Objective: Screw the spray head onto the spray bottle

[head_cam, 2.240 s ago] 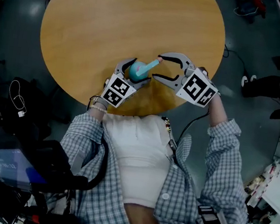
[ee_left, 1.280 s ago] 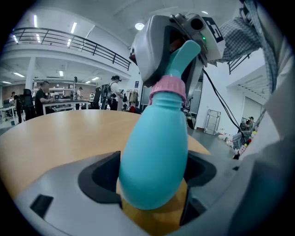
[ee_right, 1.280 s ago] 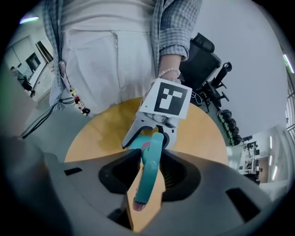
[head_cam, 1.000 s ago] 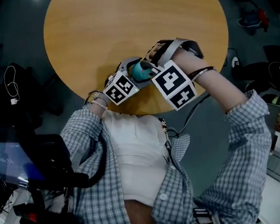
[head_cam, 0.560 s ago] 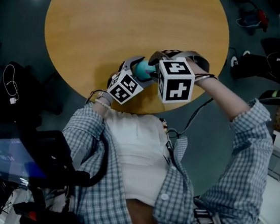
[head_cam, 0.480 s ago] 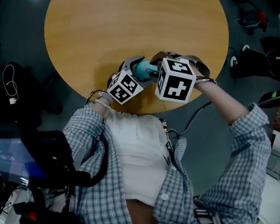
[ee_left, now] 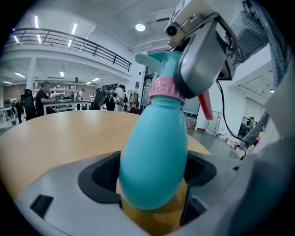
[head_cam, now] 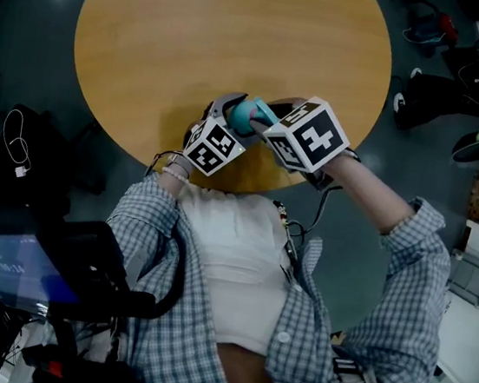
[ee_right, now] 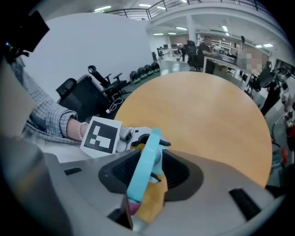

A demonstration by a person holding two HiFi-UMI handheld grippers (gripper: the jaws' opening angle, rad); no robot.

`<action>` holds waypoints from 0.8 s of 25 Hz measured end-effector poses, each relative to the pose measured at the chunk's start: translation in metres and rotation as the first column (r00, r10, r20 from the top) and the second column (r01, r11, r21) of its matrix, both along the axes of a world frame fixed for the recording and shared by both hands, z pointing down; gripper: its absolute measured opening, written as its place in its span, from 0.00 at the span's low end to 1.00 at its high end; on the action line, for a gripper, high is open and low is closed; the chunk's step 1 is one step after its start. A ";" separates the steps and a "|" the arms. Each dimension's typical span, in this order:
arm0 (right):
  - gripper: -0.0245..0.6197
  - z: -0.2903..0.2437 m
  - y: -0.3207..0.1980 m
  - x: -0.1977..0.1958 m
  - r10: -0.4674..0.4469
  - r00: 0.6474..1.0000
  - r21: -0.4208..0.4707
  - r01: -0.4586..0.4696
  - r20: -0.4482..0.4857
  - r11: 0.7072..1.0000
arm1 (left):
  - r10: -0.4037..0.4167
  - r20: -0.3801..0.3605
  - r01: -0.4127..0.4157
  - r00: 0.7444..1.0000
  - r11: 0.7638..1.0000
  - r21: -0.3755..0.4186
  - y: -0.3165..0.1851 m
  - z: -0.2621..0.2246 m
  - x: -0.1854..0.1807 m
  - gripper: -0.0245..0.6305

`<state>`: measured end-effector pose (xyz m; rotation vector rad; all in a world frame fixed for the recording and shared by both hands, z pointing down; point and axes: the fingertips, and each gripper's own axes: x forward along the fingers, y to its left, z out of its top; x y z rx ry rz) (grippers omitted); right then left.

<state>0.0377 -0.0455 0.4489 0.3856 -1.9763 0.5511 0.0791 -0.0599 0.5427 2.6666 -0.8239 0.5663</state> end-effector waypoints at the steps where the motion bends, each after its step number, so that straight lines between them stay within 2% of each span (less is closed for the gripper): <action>1: 0.24 -0.001 0.002 -0.003 -0.040 0.999 0.013 0.039 0.033 0.999 | 0.002 0.000 -0.002 1.000 1.000 -0.001 0.001 0.000 0.001 0.66; 3: 0.36 -0.005 0.007 -0.009 -0.123 0.988 0.027 0.121 0.097 0.992 | 0.003 -0.002 -0.003 1.000 1.000 -0.001 0.001 0.001 0.002 0.66; 4: 0.39 -0.008 0.009 -0.012 -0.155 0.981 0.029 0.152 0.117 0.988 | 0.003 -0.003 -0.003 1.000 1.000 -0.001 0.000 0.001 0.002 0.66; 7: 0.41 -0.020 0.006 -0.016 -0.197 0.967 0.061 0.190 0.160 0.980 | 0.006 -0.004 -0.006 1.000 1.000 -0.002 0.000 0.001 0.002 0.66; 10: 0.40 -0.048 -0.010 -0.019 -0.227 0.947 0.159 0.193 0.229 0.968 | 0.011 -0.004 -0.011 1.000 1.000 -0.005 0.002 0.003 0.001 0.66; 11: 0.40 -0.062 -0.017 -0.020 -0.262 0.932 0.215 0.210 0.251 0.954 | 0.012 -0.005 -0.012 1.000 1.000 -0.005 0.003 0.003 0.001 0.66; 12: 0.40 -0.076 -0.022 -0.021 -0.327 0.910 0.292 0.250 0.256 0.923 | 0.015 -0.005 -0.015 1.000 1.000 -0.006 0.004 0.004 0.001 0.66; 13: 0.40 -0.090 -0.025 -0.022 -0.428 0.875 0.390 0.321 0.227 0.863 | 0.017 -0.005 -0.017 1.000 1.000 -0.007 0.004 0.004 0.001 0.66; 14: 0.40 -0.100 -0.025 -0.022 -0.554 0.820 0.493 0.425 0.145 0.759 | 0.018 -0.005 -0.018 1.000 1.000 -0.007 0.005 0.004 0.000 0.66; 15: 0.40 -0.103 -0.023 -0.019 -0.675 0.738 0.568 0.551 0.012 0.612 | 0.019 -0.005 -0.019 1.000 1.000 -0.006 0.005 0.004 -0.001 0.66; 16: 0.40 -0.099 -0.017 -0.013 -0.769 0.623 0.591 0.677 -0.144 0.438 | 0.020 -0.005 -0.020 1.000 1.000 -0.006 0.006 0.003 -0.001 0.66; 17: 0.40 -0.090 -0.010 -0.005 -0.829 0.479 0.562 0.786 -0.290 0.258 | 0.022 -0.006 -0.022 1.000 1.000 -0.006 0.006 0.003 -0.002 0.66; 18: 0.40 -0.078 -0.003 0.004 -0.856 0.319 0.499 0.863 -0.407 0.084 | 0.023 -0.006 -0.023 1.000 1.000 -0.006 0.006 0.003 -0.002 0.66; 19: 0.40 -0.067 0.004 0.012 -0.855 0.165 0.426 0.902 -0.491 -0.070 | 0.026 -0.007 -0.026 1.000 1.000 -0.007 0.006 0.003 -0.001 0.66; 20: 0.40 -0.058 0.010 0.018 -0.838 0.038 0.363 0.912 -0.544 -0.194 | 0.028 -0.007 -0.028 1.000 1.000 -0.006 0.006 0.003 -0.001 0.66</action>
